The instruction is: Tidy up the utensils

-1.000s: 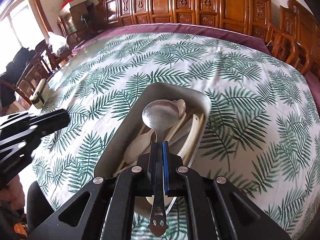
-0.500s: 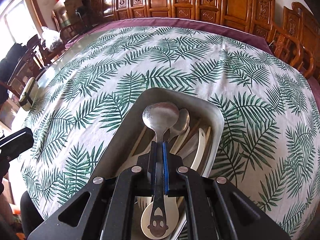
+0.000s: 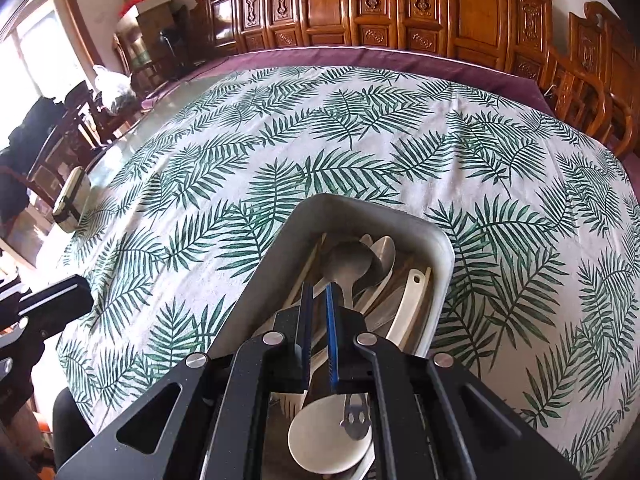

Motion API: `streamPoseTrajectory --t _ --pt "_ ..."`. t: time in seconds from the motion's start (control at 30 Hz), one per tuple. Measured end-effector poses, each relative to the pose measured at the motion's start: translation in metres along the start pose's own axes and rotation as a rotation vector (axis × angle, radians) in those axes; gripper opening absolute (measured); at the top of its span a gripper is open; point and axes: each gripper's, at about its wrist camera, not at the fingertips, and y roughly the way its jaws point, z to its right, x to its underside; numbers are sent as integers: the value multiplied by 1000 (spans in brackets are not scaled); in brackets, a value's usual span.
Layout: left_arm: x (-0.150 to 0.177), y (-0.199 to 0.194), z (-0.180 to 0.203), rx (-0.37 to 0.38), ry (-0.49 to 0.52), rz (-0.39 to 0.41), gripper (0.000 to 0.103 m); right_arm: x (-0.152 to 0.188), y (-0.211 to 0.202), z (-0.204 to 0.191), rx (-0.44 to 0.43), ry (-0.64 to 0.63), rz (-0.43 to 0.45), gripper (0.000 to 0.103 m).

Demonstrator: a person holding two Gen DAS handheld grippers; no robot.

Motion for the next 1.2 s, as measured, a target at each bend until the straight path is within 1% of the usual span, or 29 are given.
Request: streamPoseTrajectory --t 0.3,0.33,0.37,0.4,0.43,0.47,0.6,0.63,0.67,0.7,0.73,0.77,0.8,0.83,0.87,1.07,1.2 --pt "1 -1 10 -5 6 -1 5 23 -32 10 21 20 47 7" --pt "0 -1 12 -7 5 0 10 25 -36 11 21 25 54 7" --pt "0 -2 13 -10 4 2 23 28 -43 14 30 35 68 7" --pt "-1 -3 15 -14 3 8 33 29 -47 16 39 42 76 7" --pt "-2 -4 16 -18 1 16 53 31 -54 18 42 52 86 7" --pt "-3 -6 18 -27 -1 29 66 33 -58 20 45 60 95 7" --pt "-8 -13 22 -38 -9 53 84 39 -80 27 68 77 128 8" --pt "-9 -15 24 -42 -13 60 89 41 -85 29 68 82 134 15" --pt "-10 -17 25 -45 -15 65 93 43 -89 32 66 86 140 31" --pt "-10 -19 27 -48 -15 68 94 44 -94 33 67 93 148 41" --pt "-11 -21 29 -54 -14 72 95 48 -101 35 72 102 162 56" --pt "-11 -23 31 -54 -14 76 95 49 -106 35 75 104 172 66" --pt "-11 -25 33 -51 -13 81 95 52 -111 36 83 105 181 71" --pt "-11 -28 36 -48 -11 87 95 55 -117 36 101 105 189 82" --pt "-11 -32 39 -47 -9 97 95 58 -123 37 121 108 194 91" --pt "-5 -52 58 -40 12 116 95 76 -153 38 158 141 208 100" --pt "3 -67 71 -42 33 116 95 91 -175 36 181 149 228 100"
